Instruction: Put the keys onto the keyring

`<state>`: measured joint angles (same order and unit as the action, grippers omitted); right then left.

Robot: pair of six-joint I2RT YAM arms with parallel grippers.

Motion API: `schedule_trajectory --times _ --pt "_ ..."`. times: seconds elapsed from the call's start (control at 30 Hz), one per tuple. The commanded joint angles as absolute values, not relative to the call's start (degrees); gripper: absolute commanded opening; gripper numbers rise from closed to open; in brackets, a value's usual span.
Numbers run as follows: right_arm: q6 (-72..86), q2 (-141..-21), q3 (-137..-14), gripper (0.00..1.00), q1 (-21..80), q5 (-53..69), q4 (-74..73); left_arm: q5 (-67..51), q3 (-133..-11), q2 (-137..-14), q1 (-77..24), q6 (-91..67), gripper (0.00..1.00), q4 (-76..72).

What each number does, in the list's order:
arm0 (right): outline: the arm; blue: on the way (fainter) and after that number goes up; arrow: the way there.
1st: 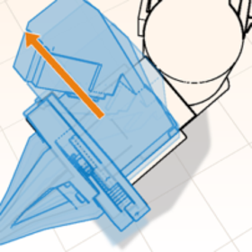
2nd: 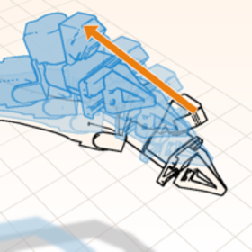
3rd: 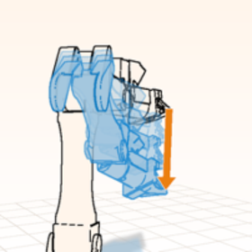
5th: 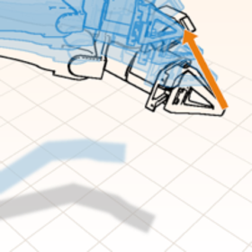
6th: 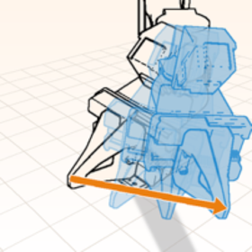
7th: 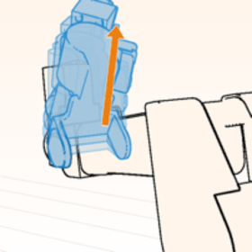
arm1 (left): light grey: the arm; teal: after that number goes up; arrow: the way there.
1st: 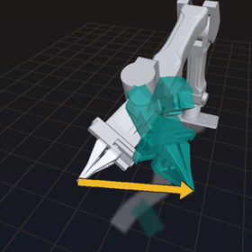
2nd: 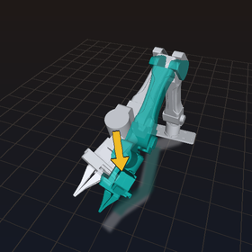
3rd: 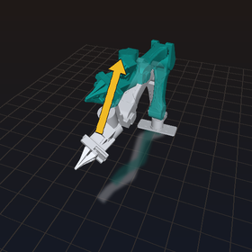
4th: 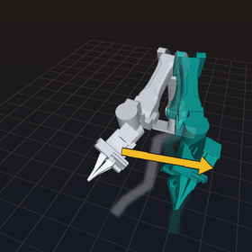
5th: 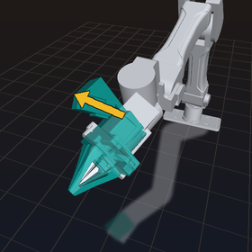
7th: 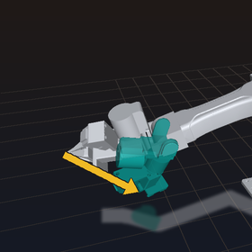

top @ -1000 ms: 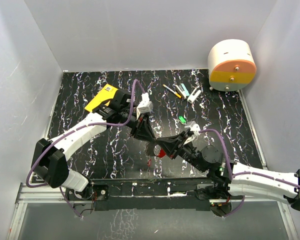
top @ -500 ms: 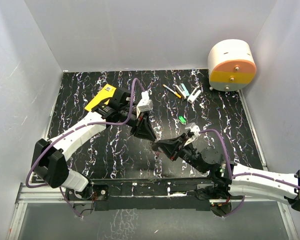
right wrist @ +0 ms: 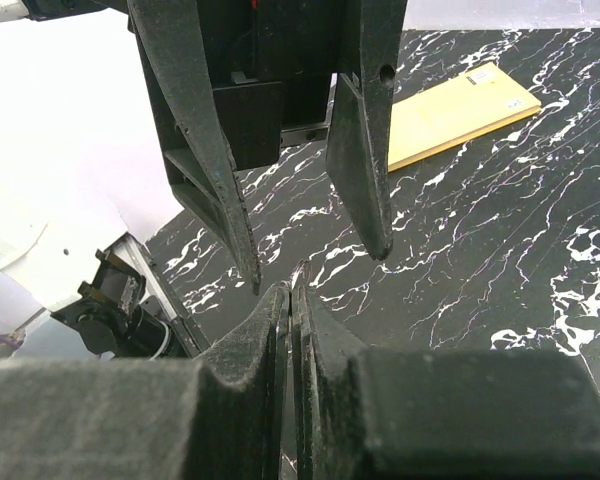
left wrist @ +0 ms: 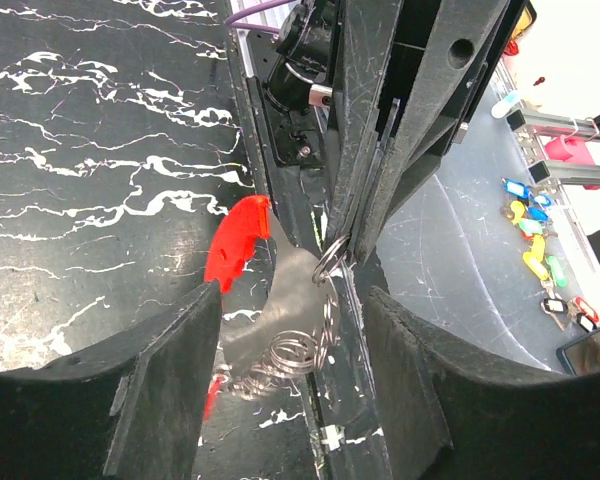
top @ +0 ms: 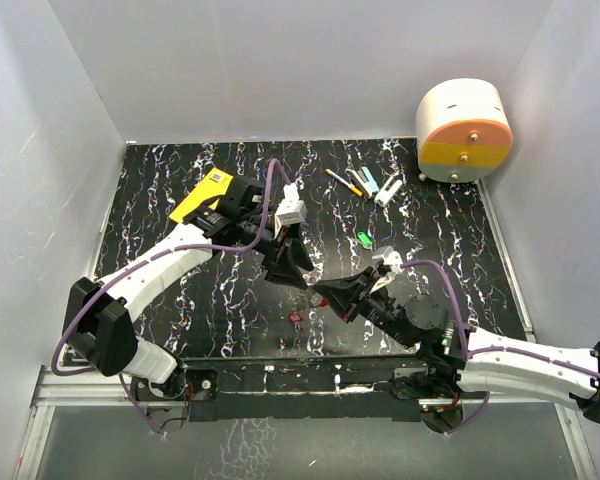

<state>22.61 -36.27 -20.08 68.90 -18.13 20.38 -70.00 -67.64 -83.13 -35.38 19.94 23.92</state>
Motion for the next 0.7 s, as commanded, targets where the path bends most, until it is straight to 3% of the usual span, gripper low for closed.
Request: schedule_trajectory --times 0.0,0.67 --pt "21.7 -35.9 -23.3 0.08 69.3 -18.5 25.4 -70.6 -67.0 -80.6 -35.5 19.4 0.58 22.9" --pt "18.4 -40.1 -25.8 0.08 70.5 -21.0 31.6 -64.9 -66.2 -79.8 -37.3 17.3 0.58 22.1"
